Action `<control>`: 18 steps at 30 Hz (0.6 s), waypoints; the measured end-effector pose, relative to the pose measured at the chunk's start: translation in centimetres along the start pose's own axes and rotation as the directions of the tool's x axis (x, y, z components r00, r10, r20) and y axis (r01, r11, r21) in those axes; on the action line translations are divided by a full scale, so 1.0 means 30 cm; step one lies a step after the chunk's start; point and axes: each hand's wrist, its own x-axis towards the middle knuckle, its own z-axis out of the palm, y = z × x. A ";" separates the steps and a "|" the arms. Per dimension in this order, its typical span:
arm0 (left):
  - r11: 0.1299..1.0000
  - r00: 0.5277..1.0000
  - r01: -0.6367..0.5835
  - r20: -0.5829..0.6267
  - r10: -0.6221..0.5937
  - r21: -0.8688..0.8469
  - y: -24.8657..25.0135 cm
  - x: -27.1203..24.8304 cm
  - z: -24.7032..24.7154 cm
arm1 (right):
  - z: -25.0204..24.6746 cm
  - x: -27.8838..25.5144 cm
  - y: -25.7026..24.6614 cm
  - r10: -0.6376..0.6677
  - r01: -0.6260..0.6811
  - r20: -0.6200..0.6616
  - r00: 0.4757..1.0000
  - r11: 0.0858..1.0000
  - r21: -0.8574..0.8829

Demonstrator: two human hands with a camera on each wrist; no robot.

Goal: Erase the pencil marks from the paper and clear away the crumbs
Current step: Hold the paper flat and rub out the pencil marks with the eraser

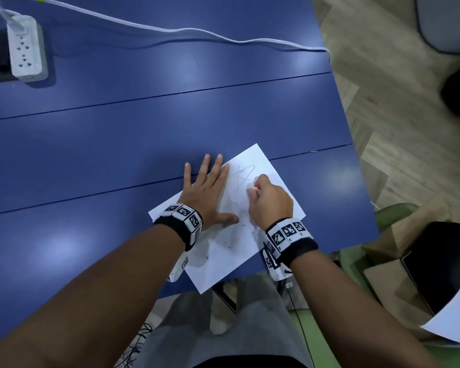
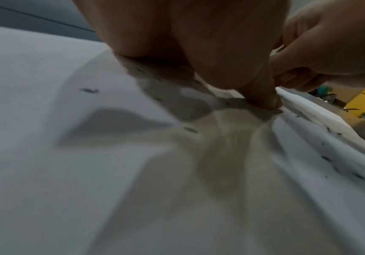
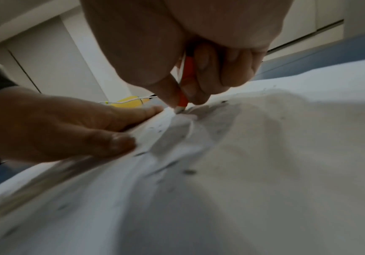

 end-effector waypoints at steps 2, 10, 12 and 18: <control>1.000 1.000 0.011 -0.005 -0.011 0.004 0.004 -0.003 -0.002 | 0.006 -0.010 -0.023 0.003 -0.003 0.023 1.000 1.000 0.020; 1.000 1.000 0.004 -0.005 -0.004 -0.007 0.005 -0.001 0.002 | -0.012 0.045 -0.005 -0.046 0.046 0.021 0.999 0.999 0.000; 1.000 1.000 0.006 -0.002 -0.006 0.001 0.006 -0.004 0.003 | -0.009 0.024 -0.022 -0.084 0.084 0.048 0.995 0.996 -0.008; 1.000 1.000 0.010 -0.001 -0.010 0.020 0.010 -0.001 0.000 | -0.015 0.047 -0.015 -0.137 0.140 0.071 0.988 0.989 -0.037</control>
